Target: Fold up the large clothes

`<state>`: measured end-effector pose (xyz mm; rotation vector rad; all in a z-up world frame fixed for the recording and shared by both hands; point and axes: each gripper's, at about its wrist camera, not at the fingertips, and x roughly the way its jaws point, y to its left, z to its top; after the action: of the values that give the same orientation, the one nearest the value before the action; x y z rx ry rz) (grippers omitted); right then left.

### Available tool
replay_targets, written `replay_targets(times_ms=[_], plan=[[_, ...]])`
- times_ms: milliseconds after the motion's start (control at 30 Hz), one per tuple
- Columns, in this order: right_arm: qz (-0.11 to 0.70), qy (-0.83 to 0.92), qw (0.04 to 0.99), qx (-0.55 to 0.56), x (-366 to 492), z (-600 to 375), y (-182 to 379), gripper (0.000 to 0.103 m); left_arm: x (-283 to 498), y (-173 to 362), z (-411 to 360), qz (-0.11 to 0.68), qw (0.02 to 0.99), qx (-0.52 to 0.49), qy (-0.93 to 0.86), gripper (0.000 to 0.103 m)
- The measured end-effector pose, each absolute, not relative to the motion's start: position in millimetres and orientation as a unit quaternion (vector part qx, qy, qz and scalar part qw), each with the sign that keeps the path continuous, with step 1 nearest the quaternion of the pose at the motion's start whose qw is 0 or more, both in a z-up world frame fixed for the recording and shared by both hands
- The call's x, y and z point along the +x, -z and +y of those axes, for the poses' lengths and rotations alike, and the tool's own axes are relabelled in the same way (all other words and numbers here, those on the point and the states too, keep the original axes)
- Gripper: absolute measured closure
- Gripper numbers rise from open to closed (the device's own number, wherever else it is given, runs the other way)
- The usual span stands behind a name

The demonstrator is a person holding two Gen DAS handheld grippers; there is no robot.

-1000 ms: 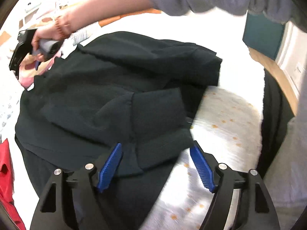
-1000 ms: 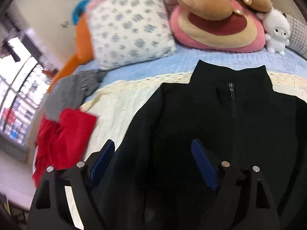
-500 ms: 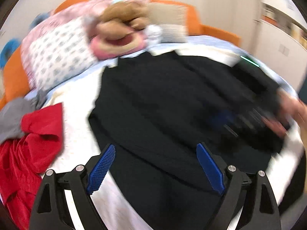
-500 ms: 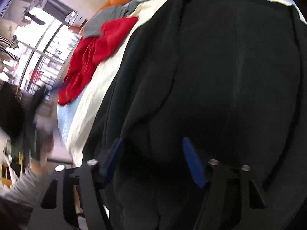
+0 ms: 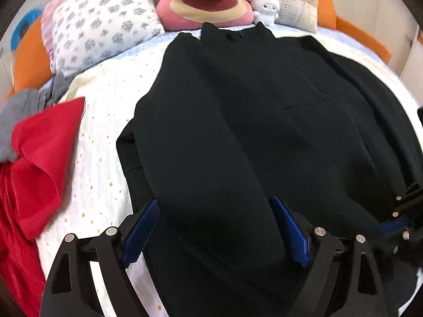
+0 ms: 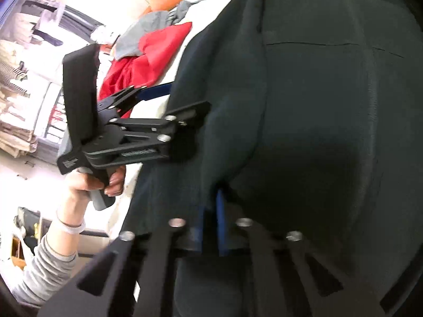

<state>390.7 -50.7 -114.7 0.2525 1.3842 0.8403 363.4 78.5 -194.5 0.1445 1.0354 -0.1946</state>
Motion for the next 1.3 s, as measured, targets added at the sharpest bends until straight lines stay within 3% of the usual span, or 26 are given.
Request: replay_targets(times_ms=[167, 400, 667, 967, 1133, 1300], plan=[[0.581, -0.358, 0.724, 0.096, 390.3, -76.3, 81.1, 0.098, 358.1, 193.3, 69.2, 0.481, 0.866, 0.095, 0.096, 0.013], [0.601, -0.326, 0.728, 0.05, 370.7, -81.4, 97.2, 0.092, 356.4, 198.2, 71.2, 0.48, 0.869, 0.078, 0.09, 0.013], [0.508, -0.34, 0.791, 0.023, 308.0, -104.6, 30.6, 0.092, 358.6, 183.0, 84.5, 0.477, 0.873, 0.036, 0.098, 0.013], [0.556, -0.321, 0.767, 0.004, 228.1, -115.8, 90.2, 0.092, 397.2, 148.3, 144.0, 0.473, 0.881, 0.027, 0.006, 0.013], [0.524, -0.325, 0.787, 0.021, 217.4, -114.9, 68.2, 0.092, 428.2, 162.7, 172.6, 0.501, 0.864, -0.002, -0.048, 0.013], [0.511, -0.353, 0.783, 0.007, 193.5, -98.0, 54.6, 0.092, 443.7, 193.5, 169.3, 0.528, 0.841, 0.066, -0.096, 0.013]])
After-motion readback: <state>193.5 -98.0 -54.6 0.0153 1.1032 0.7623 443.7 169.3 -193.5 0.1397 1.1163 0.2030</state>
